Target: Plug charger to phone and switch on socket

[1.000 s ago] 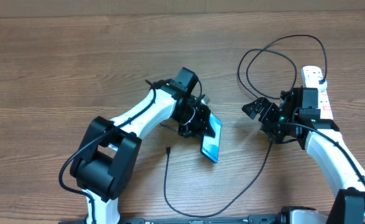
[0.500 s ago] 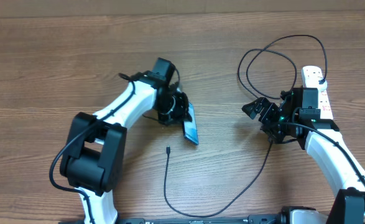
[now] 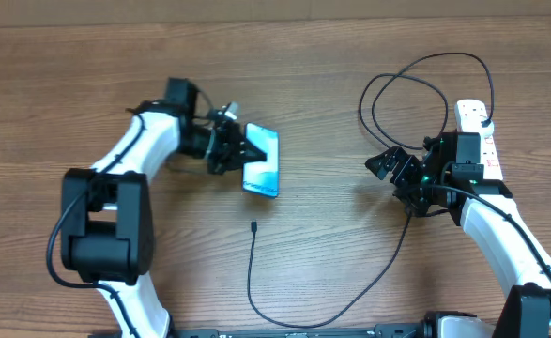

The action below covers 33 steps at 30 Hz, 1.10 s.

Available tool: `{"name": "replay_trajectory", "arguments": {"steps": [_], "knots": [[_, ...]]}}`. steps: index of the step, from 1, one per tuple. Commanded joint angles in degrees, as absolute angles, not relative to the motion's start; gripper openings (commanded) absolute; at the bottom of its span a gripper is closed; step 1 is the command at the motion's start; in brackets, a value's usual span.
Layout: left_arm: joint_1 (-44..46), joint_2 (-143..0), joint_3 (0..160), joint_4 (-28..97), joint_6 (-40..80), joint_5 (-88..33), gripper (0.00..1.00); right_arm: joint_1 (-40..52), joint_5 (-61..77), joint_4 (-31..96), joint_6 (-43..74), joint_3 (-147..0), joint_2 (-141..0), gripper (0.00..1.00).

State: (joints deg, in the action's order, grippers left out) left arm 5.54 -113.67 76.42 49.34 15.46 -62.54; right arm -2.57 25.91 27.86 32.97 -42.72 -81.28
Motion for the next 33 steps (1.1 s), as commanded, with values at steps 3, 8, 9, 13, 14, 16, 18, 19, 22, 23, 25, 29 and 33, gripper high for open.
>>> {"name": "replay_trajectory", "arguments": {"steps": [3,8,9,13,14,16,18,19,22,23,25,29,33], "knots": [[-0.1,-111.2,76.9,62.2,-13.2,-81.2,0.04,-2.4,25.5,27.5,32.5,-43.0,-80.8,1.0],[-5.3,-111.2,76.2,85.8,-45.1,-89.8,0.04,-2.4,25.5,27.5,32.5,-43.0,-80.8,1.0],[-6.3,-111.2,75.6,90.6,-51.9,-90.5,0.05,-2.4,25.5,27.5,32.5,-43.0,-80.8,1.0],[-9.4,-111.2,71.4,96.8,-63.7,-90.5,0.04,-2.4,25.5,27.5,32.5,-43.0,-80.8,1.0],[-10.0,-111.3,69.8,96.3,-64.6,-90.5,0.04,-2.4,25.5,27.5,32.5,-43.0,-80.8,1.0],[-11.1,-111.3,66.8,93.8,-64.8,-90.5,0.04,-2.4,25.5,27.5,32.5,-43.0,-80.8,1.0],[-11.9,-111.3,64.1,90.7,-64.7,-90.5,0.04,-2.4,25.5,27.5,32.5,-43.0,-80.8,1.0],[-12.1,-111.3,63.0,89.1,-64.7,-90.5,0.04,-2.4,25.5,27.5,32.5,-43.0,-80.8,1.0],[-12.5,-111.3,60.9,85.1,-64.7,-90.5,0.04,-2.4,25.5,27.5,32.5,-43.0,-80.8,1.0],[-12.5,-111.3,60.8,84.3,-64.7,-90.5,0.04,-2.4,25.5,27.6,32.5,-43.0,-80.8,1.0],[-12.5,-111.3,60.9,82.2,-64.0,-90.5,0.04,-2.4,25.5,27.5,32.5,-43.0,-80.8,1.0],[-12.5,-111.3,60.9,74.7,-58.6,-90.5,0.04,-2.4,25.5,27.5,32.5,-43.0,-80.8,1.0],[-12.3,-111.3,60.9,63.4,-46.5,-90.5,0.04,-2.4,25.5,27.5,32.5,-43.0,-80.8,1.0]]}}
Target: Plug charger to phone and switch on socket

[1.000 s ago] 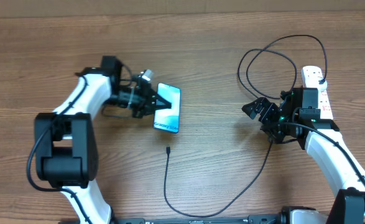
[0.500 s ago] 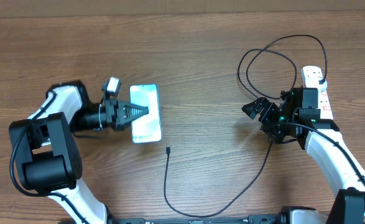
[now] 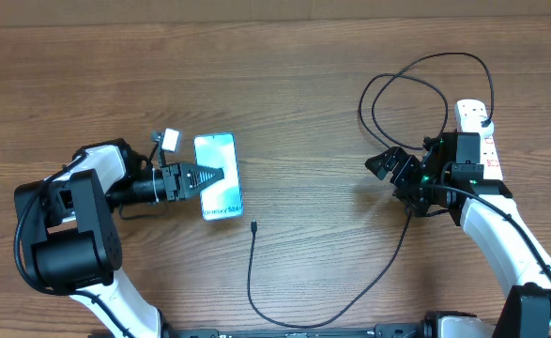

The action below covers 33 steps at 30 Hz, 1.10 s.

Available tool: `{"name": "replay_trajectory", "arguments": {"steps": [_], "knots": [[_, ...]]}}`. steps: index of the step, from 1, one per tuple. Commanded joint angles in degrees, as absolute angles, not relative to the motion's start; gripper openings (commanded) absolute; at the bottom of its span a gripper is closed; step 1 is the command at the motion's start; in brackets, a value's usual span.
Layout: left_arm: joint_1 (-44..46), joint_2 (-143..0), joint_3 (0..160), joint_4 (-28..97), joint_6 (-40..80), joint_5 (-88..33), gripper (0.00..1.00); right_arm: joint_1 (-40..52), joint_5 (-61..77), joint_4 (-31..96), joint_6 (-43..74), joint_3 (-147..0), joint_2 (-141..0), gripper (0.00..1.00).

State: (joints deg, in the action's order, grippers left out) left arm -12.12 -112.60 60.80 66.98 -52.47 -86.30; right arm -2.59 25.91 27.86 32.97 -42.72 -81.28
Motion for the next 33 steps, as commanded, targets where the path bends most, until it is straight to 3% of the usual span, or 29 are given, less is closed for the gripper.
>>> {"name": "replay_trajectory", "arguments": {"steps": [1,7,27,33], "knots": [[-12.3,-111.3,60.9,60.0,-43.0,-90.5,0.04,-2.4,25.5,27.5,32.5,-43.0,-80.8,1.0],[-12.3,-111.3,60.9,46.8,-29.0,-90.4,0.04,-2.4,25.5,27.6,32.5,-43.0,-80.8,1.0],[-12.3,-111.3,60.9,44.1,-27.0,-86.4,0.04,-2.4,25.5,27.4,32.5,-43.0,-80.8,1.0],[-12.3,-111.3,60.9,43.6,-26.7,-86.4,0.04,-2.4,23.4,19.8,32.9,-43.0,-80.8,1.0]]}}
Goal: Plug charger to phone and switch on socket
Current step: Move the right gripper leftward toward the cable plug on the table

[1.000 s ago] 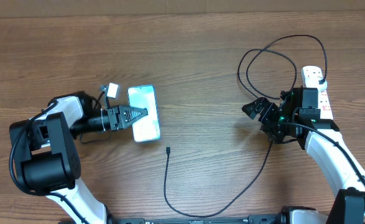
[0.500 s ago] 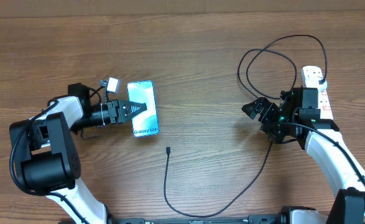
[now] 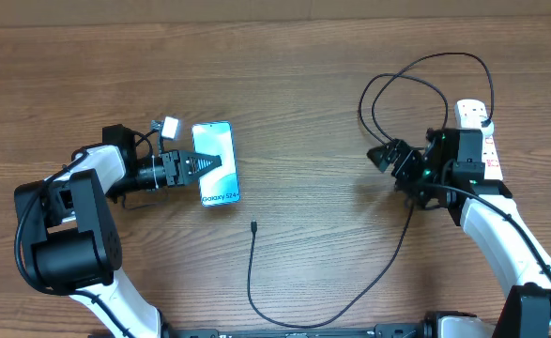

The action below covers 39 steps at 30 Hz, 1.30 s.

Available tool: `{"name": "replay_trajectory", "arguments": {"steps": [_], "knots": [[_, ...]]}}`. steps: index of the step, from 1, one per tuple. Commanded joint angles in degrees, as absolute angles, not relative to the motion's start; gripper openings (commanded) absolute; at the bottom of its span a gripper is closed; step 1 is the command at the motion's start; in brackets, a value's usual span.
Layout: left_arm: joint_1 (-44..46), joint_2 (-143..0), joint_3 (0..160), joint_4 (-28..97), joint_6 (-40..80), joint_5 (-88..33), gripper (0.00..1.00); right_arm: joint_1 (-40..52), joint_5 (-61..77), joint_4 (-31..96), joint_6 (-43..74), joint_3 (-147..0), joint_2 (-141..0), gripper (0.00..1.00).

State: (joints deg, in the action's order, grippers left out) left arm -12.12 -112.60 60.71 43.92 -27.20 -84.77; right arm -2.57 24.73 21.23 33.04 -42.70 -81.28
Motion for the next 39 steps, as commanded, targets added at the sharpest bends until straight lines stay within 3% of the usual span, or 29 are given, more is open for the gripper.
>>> {"name": "replay_trajectory", "arguments": {"steps": [1,17,19,24,27,33,34,35,39], "knots": [[-12.3,-111.3,60.9,43.5,-26.3,-86.4,0.04,-2.4,23.4,19.3,32.9,-43.0,-80.8,1.0],[-12.3,-111.3,60.9,40.0,-20.2,-86.4,0.04,-2.3,30.6,22.8,32.8,-43.0,-80.8,1.0],[-12.3,-111.3,60.9,39.5,-19.4,-86.4,0.04,-2.0,30.6,24.8,32.6,-43.0,-80.8,0.9],[-12.3,-111.3,60.9,38.9,-19.2,-86.4,0.04,2.7,30.5,27.4,30.9,-43.0,-80.8,0.29],[-12.3,-111.3,60.9,38.9,-19.2,-86.4,0.04,8.2,29.0,27.8,31.0,-43.0,-80.8,0.04],[-12.3,-111.3,60.9,38.9,-19.2,-86.4,0.04,20.9,20.3,27.3,36.0,-43.0,-80.8,0.05],[-12.3,-111.3,60.9,38.9,-19.2,-86.4,0.04,23.3,18.6,26.9,36.9,-43.0,-80.8,0.09],[-12.3,-111.3,60.9,38.9,-19.2,-86.4,0.04,25.3,17.2,26.4,37.8,-43.0,-80.8,0.22],[-12.3,-111.3,60.9,38.9,-19.2,-86.4,0.04,33.1,12.3,22.9,39.5,-43.0,-80.8,0.41]]}}
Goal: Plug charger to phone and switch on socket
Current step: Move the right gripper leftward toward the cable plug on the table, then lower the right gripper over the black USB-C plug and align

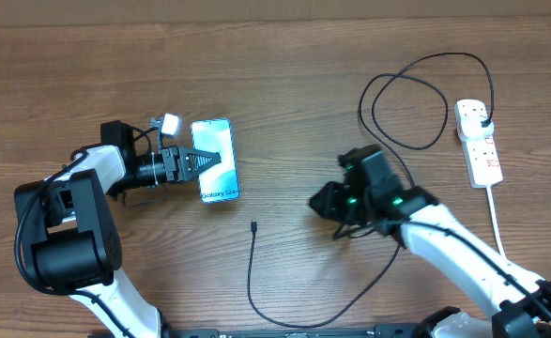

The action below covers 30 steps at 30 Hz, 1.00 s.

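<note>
The phone (216, 167) lies flat on the wooden table with its light blue screen up and its bottom edge toward the front. My left gripper (209, 161) reaches in from the left and is shut on the phone's left side. The black charger cable (252, 272) ends in a small plug tip (254, 225) just in front of the phone, untouched. My right gripper (322, 200) hovers right of that tip, apparently open and empty. The white socket strip (478, 143) lies at the far right with the charger plugged into it.
The cable makes wide loops (406, 94) across the back right of the table and curves along the front (350, 300) under my right arm. A thin white lead runs from the strip toward the front edge (497, 235).
My right gripper has moved from beside the socket strip to the table's middle, right of the cable's plug tip, uncovering the strip. The phone and left gripper have barely shifted.
First my left gripper held the phone tilted near the table's middle. Then the phone lay further left, flat, in the same grip, and was turned straighter. My right gripper stayed by the strip until now, when it stands near the cable tip.
</note>
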Available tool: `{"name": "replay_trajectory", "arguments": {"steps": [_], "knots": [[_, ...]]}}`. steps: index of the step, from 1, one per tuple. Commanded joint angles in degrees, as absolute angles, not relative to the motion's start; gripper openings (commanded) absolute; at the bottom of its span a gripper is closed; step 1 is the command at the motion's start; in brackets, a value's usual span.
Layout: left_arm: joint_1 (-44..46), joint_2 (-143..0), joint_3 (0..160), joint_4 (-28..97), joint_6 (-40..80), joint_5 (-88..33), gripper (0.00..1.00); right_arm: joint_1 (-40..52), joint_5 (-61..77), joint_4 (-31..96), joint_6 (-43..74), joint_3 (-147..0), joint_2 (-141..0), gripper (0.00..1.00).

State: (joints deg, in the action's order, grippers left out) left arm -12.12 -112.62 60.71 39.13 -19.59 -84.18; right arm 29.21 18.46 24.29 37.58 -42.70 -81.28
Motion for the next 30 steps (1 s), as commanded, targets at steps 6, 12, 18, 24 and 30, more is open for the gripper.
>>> {"name": "replay_trajectory", "arguments": {"steps": [6,12,18,24,30], "knots": [[-12.3,-111.3,60.9,39.0,-19.0,-86.4,0.04,42.8,6.7,17.4,39.5,-43.0,-81.6,0.51],[-12.3,-111.3,60.9,39.0,-19.0,-86.4,0.05,48.7,2.6,14.1,40.9,-43.0,-83.6,0.57],[-12.3,-111.3,60.9,39.0,-19.0,-86.3,0.04,50.2,2.6,13.6,40.9,-43.0,-85.3,0.68],[-12.3,-111.3,60.9,38.9,-19.0,-85.9,0.04,50.2,2.8,13.6,40.9,-43.0,-85.3,0.91],[-12.3,-111.3,60.9,38.9,-17.3,-85.1,0.04,50.2,4.3,12.3,40.9,-43.0,-85.3,0.59]]}}
